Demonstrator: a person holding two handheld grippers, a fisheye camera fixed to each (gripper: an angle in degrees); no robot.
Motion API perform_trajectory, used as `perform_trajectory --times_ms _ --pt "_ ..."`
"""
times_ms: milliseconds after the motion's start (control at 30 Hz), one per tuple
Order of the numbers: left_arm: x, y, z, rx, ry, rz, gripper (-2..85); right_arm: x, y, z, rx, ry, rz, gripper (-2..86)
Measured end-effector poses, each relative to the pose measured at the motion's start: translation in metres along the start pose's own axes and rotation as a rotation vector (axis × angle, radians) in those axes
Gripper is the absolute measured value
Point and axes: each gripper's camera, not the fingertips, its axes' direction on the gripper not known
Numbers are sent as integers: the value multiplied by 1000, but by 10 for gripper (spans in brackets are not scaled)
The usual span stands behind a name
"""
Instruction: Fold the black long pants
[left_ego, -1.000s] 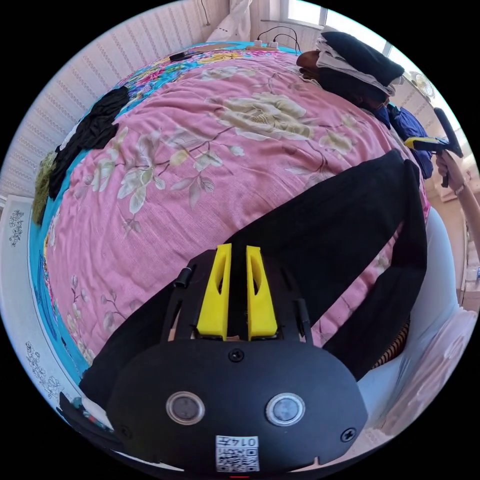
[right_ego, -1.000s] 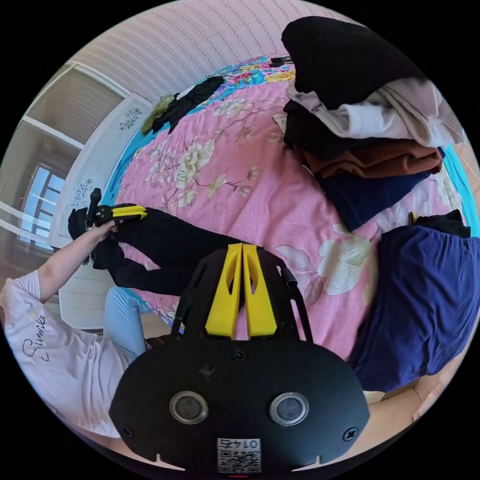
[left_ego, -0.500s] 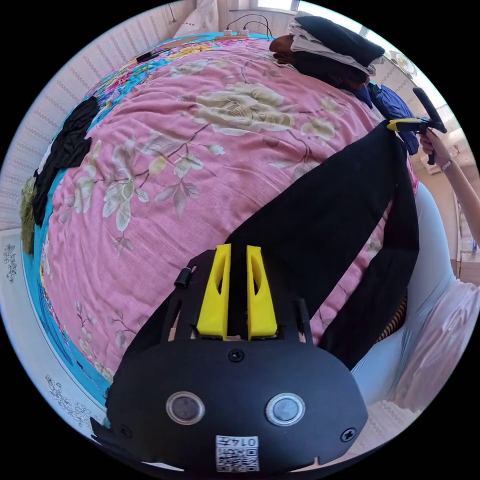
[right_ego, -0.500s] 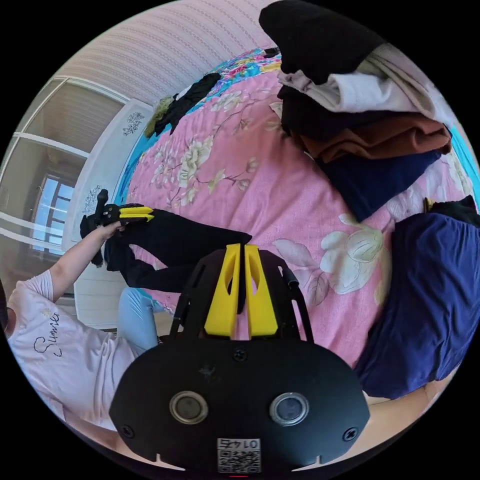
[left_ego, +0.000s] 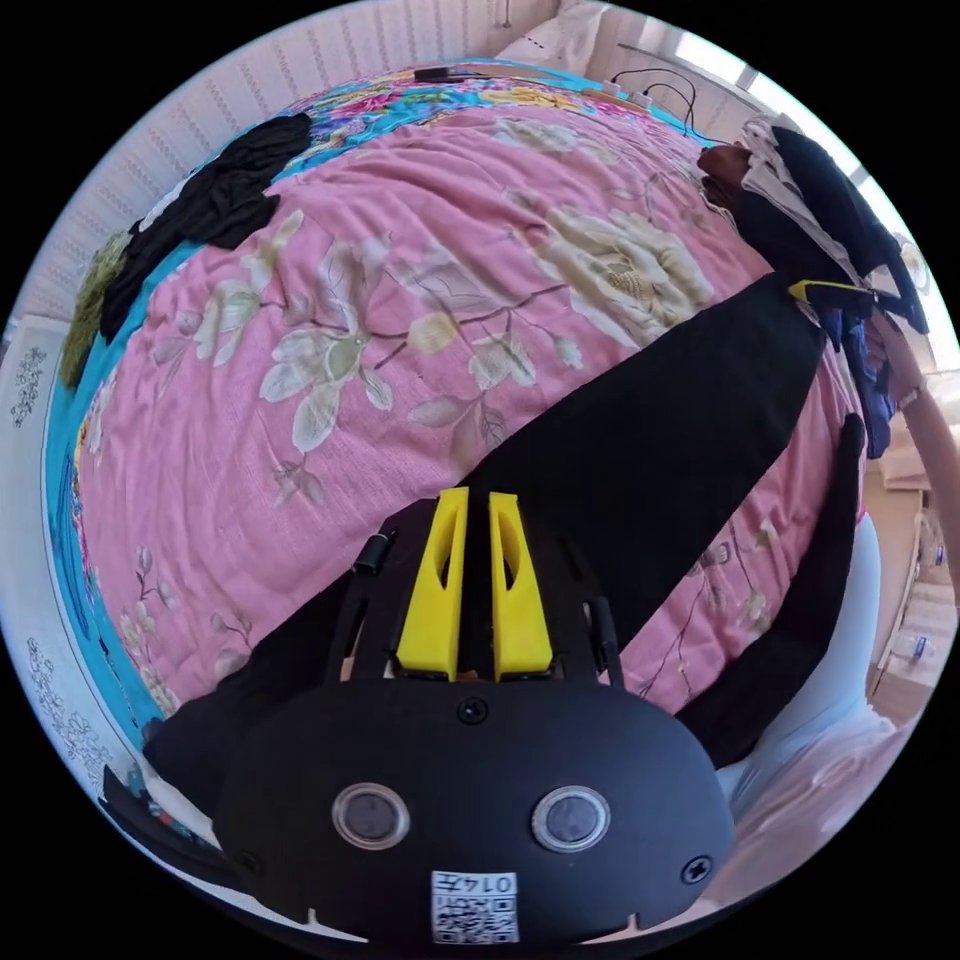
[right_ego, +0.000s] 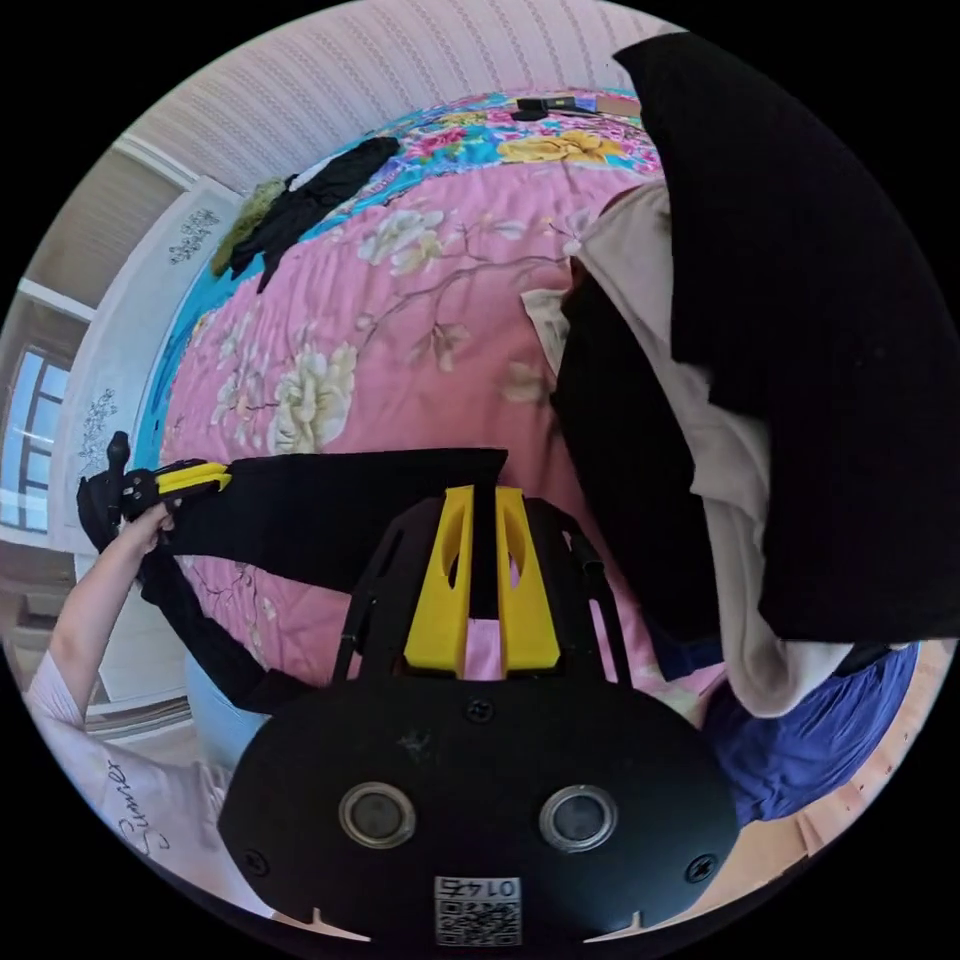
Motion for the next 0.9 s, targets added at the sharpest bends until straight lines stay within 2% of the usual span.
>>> perform_trajectory --times_ms 67,167,267,433,567,667,767,833,900 --pt "-4 7 -12 32 -3 10 55 2 13 -10 58 -31 2 73" --pt "-2 40 -48 180 -16 38 61 8 53 -29 132 -82 -7 98" --pt "13 92 -70 240 58 65 64 17 106 -33 128 -193 13 108" --pt "71 183 -52 195 135 86 75 23 167 -5 20 -295 88 94" --pt "96 205 -9 68 101 104 78 27 171 -4 99 -364 176 32" --pt "89 210 4 66 120 46 66 15 162 -18 138 -412 127 16" --pt "80 218 -5 88 161 27 28 -7 161 -55 223 -460 -28 10" --pt "79 231 -24 157 148 47 10 -14 184 -93 357 -496 -119 7" --pt "80 243 -37 214 119 52 7 -5 208 -106 383 -481 -104 6"
